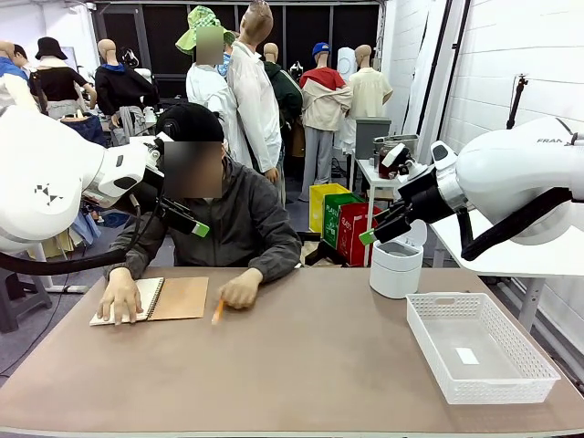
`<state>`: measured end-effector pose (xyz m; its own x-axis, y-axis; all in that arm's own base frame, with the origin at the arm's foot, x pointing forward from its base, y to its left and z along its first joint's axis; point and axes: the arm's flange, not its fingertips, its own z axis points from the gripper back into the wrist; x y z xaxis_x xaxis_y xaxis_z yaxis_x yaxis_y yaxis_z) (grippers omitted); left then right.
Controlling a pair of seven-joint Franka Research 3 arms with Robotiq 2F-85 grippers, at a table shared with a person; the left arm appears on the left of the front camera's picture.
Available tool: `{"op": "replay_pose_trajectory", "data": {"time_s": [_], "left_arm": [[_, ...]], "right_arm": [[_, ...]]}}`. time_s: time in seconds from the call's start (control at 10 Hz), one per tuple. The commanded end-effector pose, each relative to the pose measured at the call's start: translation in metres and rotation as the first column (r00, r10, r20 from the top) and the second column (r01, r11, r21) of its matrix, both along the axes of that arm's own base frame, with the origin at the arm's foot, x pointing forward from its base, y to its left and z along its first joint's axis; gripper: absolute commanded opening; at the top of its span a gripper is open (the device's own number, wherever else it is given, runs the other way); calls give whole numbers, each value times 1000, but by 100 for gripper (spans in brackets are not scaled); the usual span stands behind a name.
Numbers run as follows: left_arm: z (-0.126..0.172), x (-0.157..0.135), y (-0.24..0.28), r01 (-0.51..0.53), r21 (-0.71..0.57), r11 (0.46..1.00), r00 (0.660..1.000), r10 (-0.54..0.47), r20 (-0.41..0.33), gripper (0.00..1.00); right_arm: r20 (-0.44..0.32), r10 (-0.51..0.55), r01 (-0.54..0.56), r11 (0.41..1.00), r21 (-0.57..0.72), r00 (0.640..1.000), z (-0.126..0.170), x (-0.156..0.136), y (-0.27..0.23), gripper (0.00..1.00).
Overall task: Sort the paper based on its condition.
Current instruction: If a person hands you a paper, place it in the Organizing basket , and if it's crumpled, put it in the Trash can.
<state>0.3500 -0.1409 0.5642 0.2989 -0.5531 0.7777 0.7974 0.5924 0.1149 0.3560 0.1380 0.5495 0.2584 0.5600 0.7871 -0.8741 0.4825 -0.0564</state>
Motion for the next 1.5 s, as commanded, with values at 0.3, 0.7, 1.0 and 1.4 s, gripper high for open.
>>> {"op": "replay_pose_trajectory", "data": {"time_s": [0.3, 0.7, 1.0, 1.4], "left_arm": [[0, 0, 0, -3, -3, 1000, 1000, 3, -9, 100], [0, 0, 0, -3, -3, 1000, 1000, 3, -9, 100], [0, 0, 0, -3, -3, 1000, 1000, 3, -9, 100], [0, 0, 0, -3, -3, 1000, 1000, 3, -9, 100]], "right_arm": [[1, 16, -16, 1000, 12, 1000, -3, 3, 0, 100], [1, 16, -16, 1000, 12, 1000, -3, 3, 0, 100], [1, 16, -16, 1000, 12, 1000, -3, 3, 0, 100], [1, 16, -16, 1000, 12, 1000, -3, 3, 0, 100]]}}
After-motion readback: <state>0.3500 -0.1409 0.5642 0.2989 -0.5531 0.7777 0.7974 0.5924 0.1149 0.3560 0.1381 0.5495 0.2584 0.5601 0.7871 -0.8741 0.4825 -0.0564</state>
